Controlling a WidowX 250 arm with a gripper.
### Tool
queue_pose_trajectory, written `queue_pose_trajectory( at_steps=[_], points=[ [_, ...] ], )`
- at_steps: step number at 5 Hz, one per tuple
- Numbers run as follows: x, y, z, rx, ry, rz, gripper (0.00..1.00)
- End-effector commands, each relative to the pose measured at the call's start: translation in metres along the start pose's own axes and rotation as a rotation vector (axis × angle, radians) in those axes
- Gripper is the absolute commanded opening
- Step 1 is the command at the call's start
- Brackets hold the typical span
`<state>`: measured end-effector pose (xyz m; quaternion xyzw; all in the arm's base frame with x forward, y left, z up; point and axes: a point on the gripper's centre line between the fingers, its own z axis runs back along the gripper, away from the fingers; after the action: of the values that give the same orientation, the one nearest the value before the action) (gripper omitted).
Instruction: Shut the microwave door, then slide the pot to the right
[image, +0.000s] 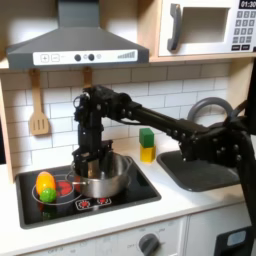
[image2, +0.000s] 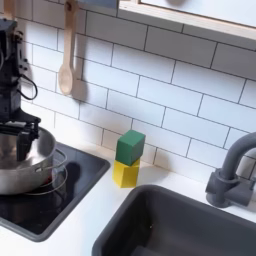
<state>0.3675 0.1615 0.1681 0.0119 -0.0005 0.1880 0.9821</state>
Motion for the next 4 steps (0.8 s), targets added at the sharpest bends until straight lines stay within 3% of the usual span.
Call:
queue_pose_trajectory(
  at_steps=[1, 3, 4],
  points=[
    [0.0076, 0.015, 0.0003, 0.009, 0.002, 0.066, 1.0],
    [0.0104, 0.0205, -0.0025, 0.033, 0.019, 0.084, 1.0],
    [0.011, 0.0151, -0.0028, 0.031, 0.022, 0.066, 1.0]
  ],
)
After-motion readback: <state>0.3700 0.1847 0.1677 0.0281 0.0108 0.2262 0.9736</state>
